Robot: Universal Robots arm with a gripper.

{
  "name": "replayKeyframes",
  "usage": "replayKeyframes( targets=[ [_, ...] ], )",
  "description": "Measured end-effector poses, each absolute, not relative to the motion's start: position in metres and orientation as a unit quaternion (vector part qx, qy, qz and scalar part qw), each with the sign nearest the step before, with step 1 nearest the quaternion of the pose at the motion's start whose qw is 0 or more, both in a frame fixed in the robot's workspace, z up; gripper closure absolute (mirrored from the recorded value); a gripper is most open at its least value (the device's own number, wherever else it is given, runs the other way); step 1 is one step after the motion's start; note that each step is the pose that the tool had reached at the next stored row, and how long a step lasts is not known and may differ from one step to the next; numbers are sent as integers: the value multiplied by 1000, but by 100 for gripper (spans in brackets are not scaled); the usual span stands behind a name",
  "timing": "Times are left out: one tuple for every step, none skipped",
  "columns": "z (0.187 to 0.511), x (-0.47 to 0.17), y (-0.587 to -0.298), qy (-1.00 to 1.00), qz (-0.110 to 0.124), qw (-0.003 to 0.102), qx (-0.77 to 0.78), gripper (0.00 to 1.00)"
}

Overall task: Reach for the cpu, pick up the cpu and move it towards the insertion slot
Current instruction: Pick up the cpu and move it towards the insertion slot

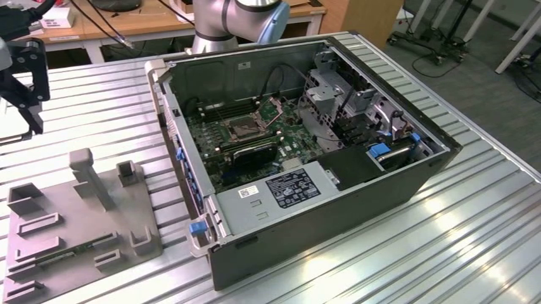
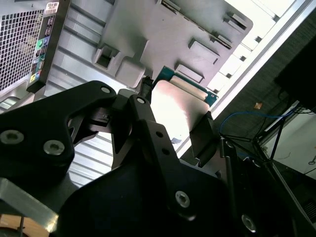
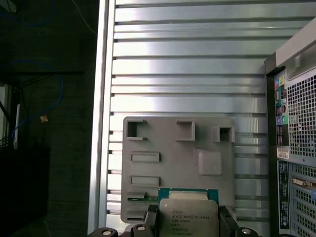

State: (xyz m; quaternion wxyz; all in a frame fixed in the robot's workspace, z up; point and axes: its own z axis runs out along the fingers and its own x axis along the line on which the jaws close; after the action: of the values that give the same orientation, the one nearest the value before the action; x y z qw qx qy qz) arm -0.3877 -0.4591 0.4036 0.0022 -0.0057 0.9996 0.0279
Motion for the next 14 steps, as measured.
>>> replayKeyframes(
  targets=[
    [404,-387,-459,1000,28,2,-6,45],
    [404,-386,-459,1000,28,2,-6,45],
    [404,-385,-459,1000,28,2,-6,45],
    [404,-384,-459,1000,28,2,-6,45],
    [404,-383,-459,1000,28,2,-6,45],
    [404,-382,-459,1000,28,2,-6,45],
    [404,-382,-459,1000,28,2,-6,45],
    [403,-381,-459,1000,28,2,-6,45],
    [404,-380,-459,1000,28,2,-6,45],
    [403,-379,-459,1000,28,2,-6,45],
    [403,-379,-459,1000,28,2,-6,45],
    [404,-378,-459,1000,28,2,-6,45],
    [404,-377,-459,1000,28,2,-6,45],
    [403,-376,-459,1000,28,2,-6,45]
  ],
)
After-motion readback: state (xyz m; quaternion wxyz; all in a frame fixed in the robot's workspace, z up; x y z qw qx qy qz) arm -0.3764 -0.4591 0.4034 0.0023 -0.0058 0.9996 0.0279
